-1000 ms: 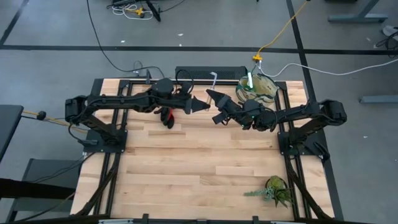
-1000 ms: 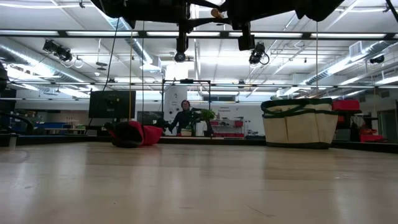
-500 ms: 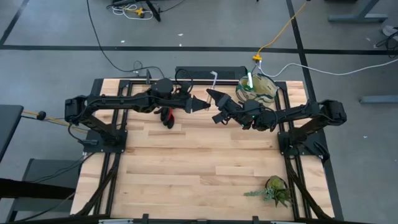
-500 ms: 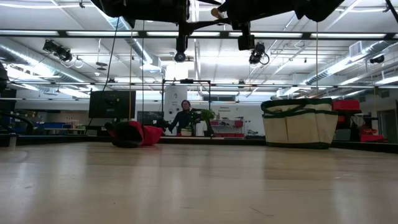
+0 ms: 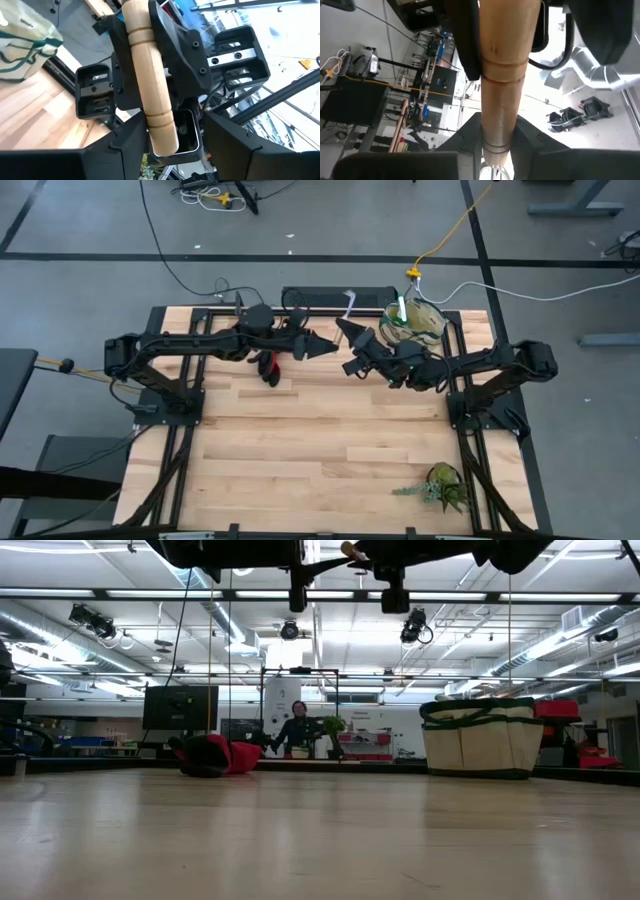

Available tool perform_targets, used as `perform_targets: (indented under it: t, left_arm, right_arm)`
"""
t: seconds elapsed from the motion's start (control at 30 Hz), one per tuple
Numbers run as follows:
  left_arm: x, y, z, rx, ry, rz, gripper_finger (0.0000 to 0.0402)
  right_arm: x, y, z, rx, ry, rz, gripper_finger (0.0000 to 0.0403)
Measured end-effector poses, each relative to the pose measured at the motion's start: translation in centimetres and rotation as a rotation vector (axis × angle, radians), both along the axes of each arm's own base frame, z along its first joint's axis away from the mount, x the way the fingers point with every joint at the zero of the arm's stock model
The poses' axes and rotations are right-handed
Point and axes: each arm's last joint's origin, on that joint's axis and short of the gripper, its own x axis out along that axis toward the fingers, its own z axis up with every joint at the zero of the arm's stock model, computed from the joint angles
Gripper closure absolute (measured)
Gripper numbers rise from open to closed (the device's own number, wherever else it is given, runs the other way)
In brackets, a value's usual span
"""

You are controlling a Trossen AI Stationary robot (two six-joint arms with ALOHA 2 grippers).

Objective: Pick & Place Garden tools in Gardening bag
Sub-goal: Put the brown hand rake into the gardening bag

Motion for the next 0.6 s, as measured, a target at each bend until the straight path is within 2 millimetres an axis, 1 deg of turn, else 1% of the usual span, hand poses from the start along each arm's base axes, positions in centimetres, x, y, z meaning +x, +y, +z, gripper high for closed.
perform_targets:
  t: [0.37, 0.6]
  left_arm:
    - [-0.2, 0.4, 0.1, 0.058, -0.008, 0.013, 0.0202]
    - [-0.4, 1.2, -0.1, 0.077, 0.016, 0.025, 0.0202]
  right_arm:
    - [-0.2, -0.2, 0.3, 0.025, -0.041, -0.070, 0.0332]
    - [-0.4, -0.3, 0.5, 0.043, -0.075, -0.108, 0.0332]
